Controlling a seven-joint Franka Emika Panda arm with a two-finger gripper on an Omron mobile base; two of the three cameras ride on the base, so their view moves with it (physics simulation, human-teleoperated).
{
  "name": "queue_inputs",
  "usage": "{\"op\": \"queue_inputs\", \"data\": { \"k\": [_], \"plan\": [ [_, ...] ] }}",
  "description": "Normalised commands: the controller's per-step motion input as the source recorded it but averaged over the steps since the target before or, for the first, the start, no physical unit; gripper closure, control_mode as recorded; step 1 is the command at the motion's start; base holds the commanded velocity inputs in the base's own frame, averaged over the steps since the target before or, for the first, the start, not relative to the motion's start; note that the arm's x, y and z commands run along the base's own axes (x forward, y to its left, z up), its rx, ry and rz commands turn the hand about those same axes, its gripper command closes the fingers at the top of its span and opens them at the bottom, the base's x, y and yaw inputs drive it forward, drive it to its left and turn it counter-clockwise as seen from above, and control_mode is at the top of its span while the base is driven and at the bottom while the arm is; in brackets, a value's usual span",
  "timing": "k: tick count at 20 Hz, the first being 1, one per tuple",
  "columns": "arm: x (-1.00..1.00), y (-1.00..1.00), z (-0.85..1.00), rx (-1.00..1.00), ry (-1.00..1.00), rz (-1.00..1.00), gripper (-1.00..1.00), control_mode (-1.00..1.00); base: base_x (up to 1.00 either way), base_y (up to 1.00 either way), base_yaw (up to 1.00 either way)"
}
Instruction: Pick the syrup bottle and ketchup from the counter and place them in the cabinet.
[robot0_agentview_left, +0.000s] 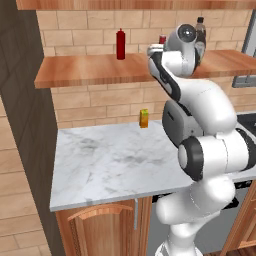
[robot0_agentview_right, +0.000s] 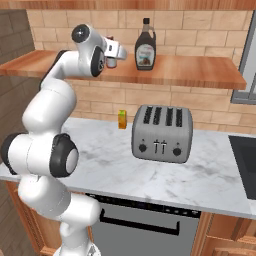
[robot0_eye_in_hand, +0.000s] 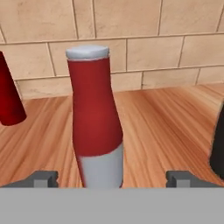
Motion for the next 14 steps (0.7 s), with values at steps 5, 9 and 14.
{"op": "queue_inputs", "data": {
  "k": [5, 9, 14],
  "plan": [
    [-0.95, -0.18, -0.18, 0.0, 0.01, 0.0, -1.0, -1.0, 0.0, 0.0, 0.0],
    [-1.0, -0.39, -0.96, 0.0, -0.03, 0.03, -1.0, -1.0, 0.0, 0.0, 0.0],
    [-1.0, -0.38, -1.0, -0.01, -0.02, 0.03, -1.0, -1.0, 0.0, 0.0, 0.0]
  ]
}}
